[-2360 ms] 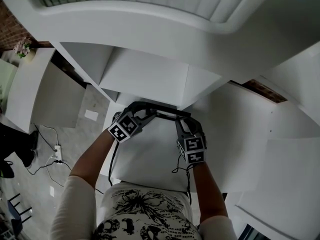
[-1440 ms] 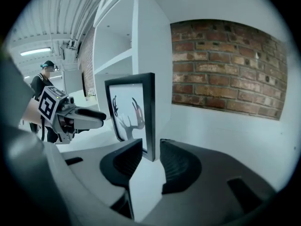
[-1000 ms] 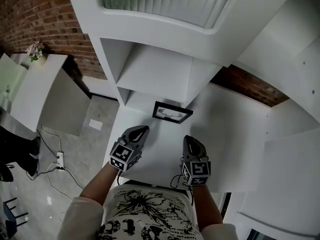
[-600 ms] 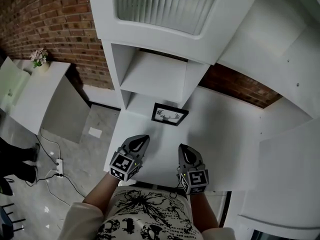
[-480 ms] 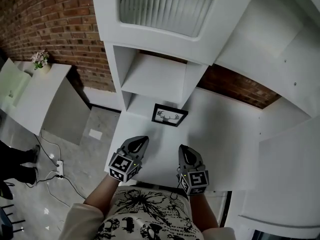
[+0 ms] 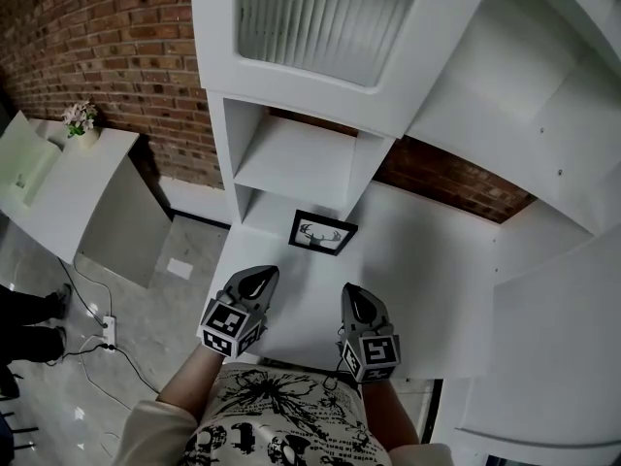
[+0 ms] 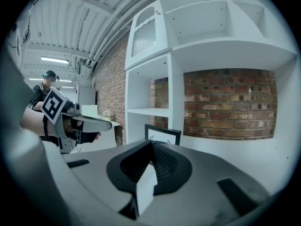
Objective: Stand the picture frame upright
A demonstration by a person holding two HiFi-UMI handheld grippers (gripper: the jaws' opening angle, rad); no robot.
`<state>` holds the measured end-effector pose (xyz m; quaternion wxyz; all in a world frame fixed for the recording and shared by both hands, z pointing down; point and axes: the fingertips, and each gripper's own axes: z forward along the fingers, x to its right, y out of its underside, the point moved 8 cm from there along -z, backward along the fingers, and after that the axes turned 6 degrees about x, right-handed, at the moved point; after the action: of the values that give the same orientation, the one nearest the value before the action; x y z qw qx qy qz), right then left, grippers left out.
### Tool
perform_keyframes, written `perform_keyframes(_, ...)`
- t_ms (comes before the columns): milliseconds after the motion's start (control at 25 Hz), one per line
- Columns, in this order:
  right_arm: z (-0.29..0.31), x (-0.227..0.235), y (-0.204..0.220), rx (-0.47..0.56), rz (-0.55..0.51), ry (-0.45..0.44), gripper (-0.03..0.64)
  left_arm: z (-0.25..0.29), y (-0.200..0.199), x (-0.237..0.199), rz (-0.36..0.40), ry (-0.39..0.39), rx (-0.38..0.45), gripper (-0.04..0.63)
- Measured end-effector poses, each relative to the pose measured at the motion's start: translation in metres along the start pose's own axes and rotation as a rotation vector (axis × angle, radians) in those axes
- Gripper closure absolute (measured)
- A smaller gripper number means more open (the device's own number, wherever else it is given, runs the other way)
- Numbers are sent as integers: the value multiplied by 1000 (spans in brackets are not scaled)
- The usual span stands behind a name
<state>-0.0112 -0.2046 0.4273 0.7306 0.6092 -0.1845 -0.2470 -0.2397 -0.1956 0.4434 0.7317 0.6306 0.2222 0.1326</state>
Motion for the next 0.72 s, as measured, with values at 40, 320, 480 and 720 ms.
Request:
perform_keyframes(40, 0, 1, 0, 0, 4, -1, 614, 0, 0, 1, 0, -1, -3, 588)
perform_keyframes(320, -1, 2, -5, 14, -22, -16, 614, 2, -2, 2, 8, -21, 24, 588)
perform_keyframes(480, 0, 2, -5, 19, -28, -15, 614, 3, -2, 3, 7, -17, 9, 588)
perform_keyframes(720, 0, 5, -4, 17, -31, -7, 614, 8, -3, 7, -4, -4, -1, 588)
